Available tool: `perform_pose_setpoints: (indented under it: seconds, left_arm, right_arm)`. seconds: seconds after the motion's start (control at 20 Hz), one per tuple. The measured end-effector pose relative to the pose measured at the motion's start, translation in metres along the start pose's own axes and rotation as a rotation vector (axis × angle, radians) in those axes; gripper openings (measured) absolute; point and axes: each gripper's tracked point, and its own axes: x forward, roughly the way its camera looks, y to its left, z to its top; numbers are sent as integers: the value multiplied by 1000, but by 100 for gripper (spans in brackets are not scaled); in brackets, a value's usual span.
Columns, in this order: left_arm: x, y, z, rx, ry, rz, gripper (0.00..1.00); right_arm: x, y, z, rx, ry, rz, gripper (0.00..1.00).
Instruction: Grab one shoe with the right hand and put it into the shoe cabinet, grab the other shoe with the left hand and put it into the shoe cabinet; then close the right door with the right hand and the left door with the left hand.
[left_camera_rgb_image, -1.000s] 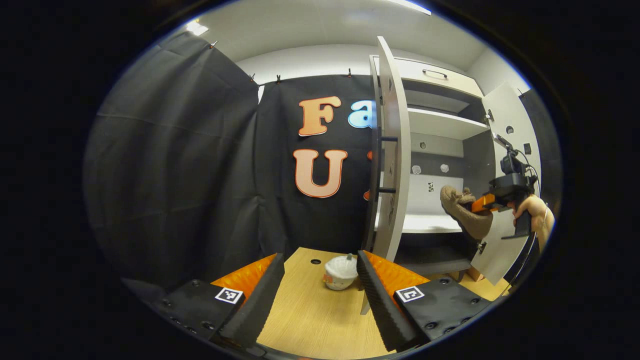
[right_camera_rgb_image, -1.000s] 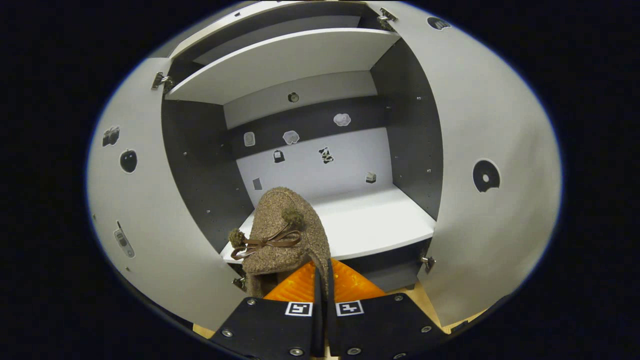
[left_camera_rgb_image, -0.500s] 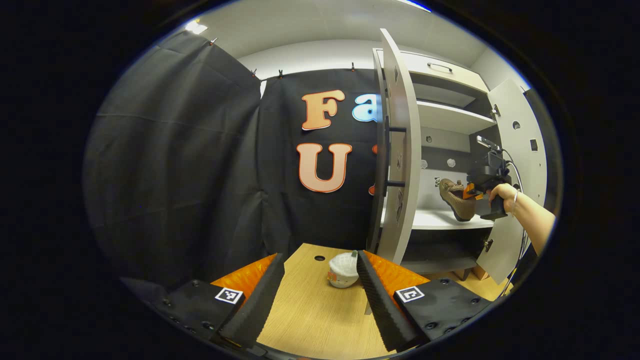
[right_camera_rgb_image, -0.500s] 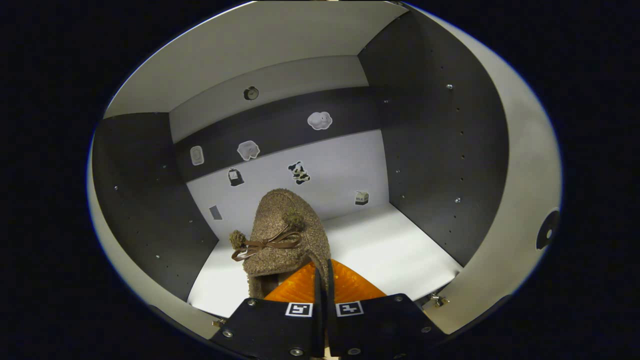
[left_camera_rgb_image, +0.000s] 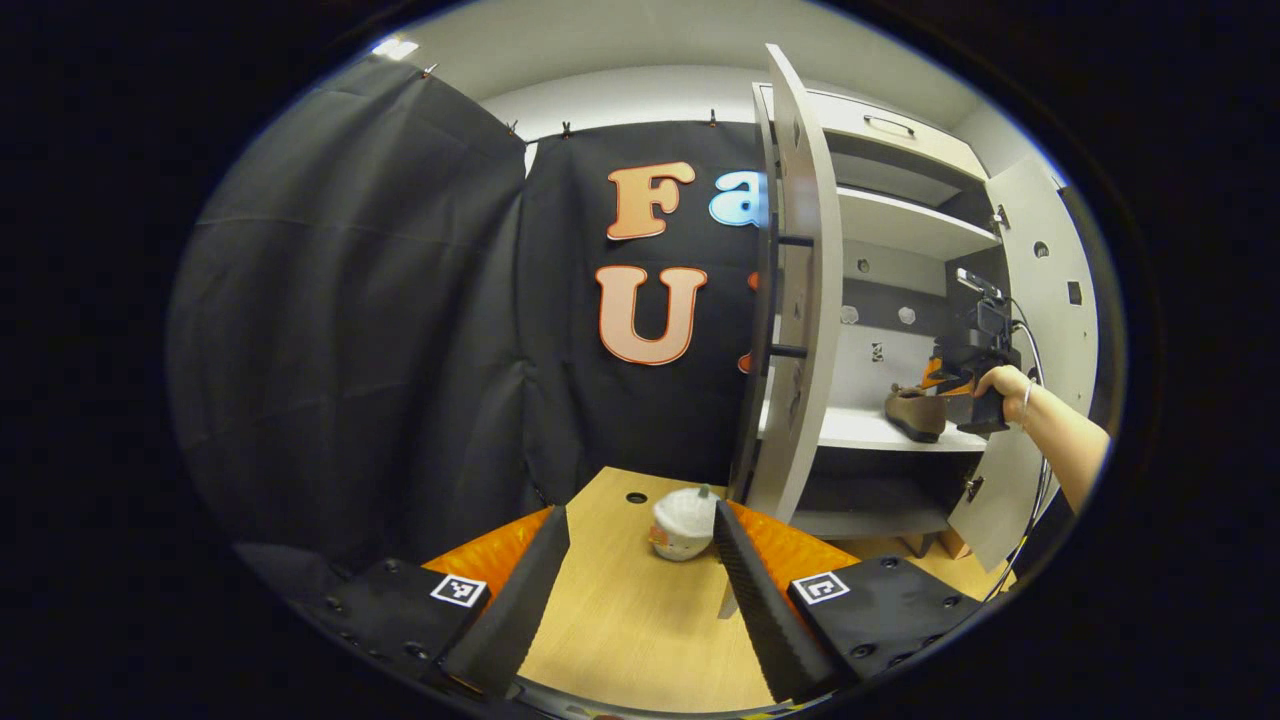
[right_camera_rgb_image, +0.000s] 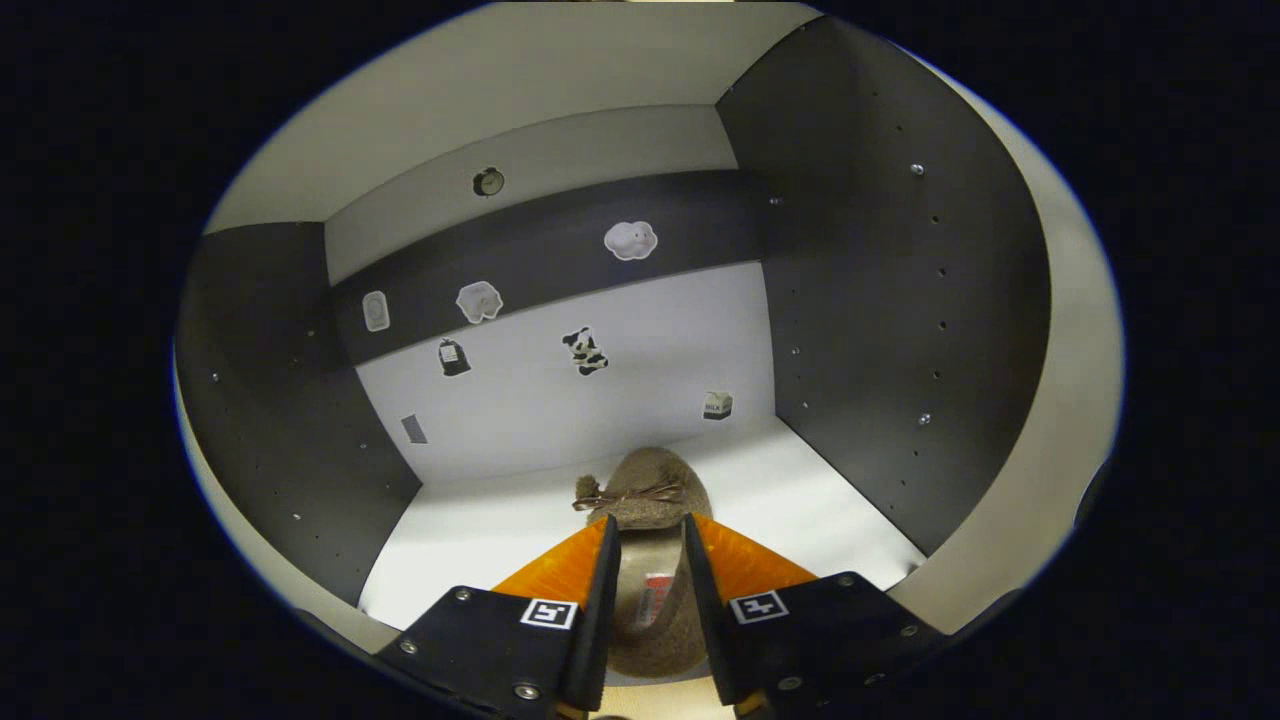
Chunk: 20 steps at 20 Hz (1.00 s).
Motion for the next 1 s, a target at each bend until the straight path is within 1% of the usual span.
perform_pose_setpoints:
  seconds: [0.05,0.1,0.15,0.2,0.25,0.3,0.35,0.4,0.45,0.5,0.55,0.7,0.85,1.0]
  left_arm:
    - [1,-6,-1,5,-3,-13,96]
    - [0,-13,-4,11,-4,-27,95]
    - [-3,-22,-11,14,2,-46,95]
    - [-5,-30,-17,12,6,-67,95]
    - [-5,-38,-23,7,16,-89,95]
    - [-4,-46,-30,2,28,-107,94]
    - [-4,-52,-38,-2,47,-121,95]
    - [-5,-60,-44,-9,61,-136,94]
    - [-7,-69,-52,-18,73,-155,96]
    - [-7,-78,-61,-24,90,-177,95]
    - [-7,-87,-73,-22,108,-197,96]
    - [-1,-112,-113,27,175,-253,95]
    - [7,-142,-166,24,283,-309,96]
    - [20,-160,-211,50,372,-337,96]
  right_arm:
    - [-12,0,4,-12,-23,8,43]
    - [-27,-1,6,-25,-48,13,50]
    - [-43,-1,7,-33,-69,23,48]
    - [-56,0,6,-41,-89,34,63]
    - [-71,-1,6,-48,-108,44,67]
    - [-89,-2,5,-60,-125,53,73]
    - [-107,-4,3,-72,-142,56,76]
    - [-125,-6,1,-83,-161,58,84]
    - [-141,-7,-2,-96,-179,62,88]
    - [-158,-9,-6,-110,-192,65,92]
    - [-175,-11,-12,-118,-200,66,92]
    - [-225,-16,-27,-132,-227,79,93]
    - [-267,-32,-42,-147,-245,56,92]
    - [-299,-51,-57,-123,-241,34,92]
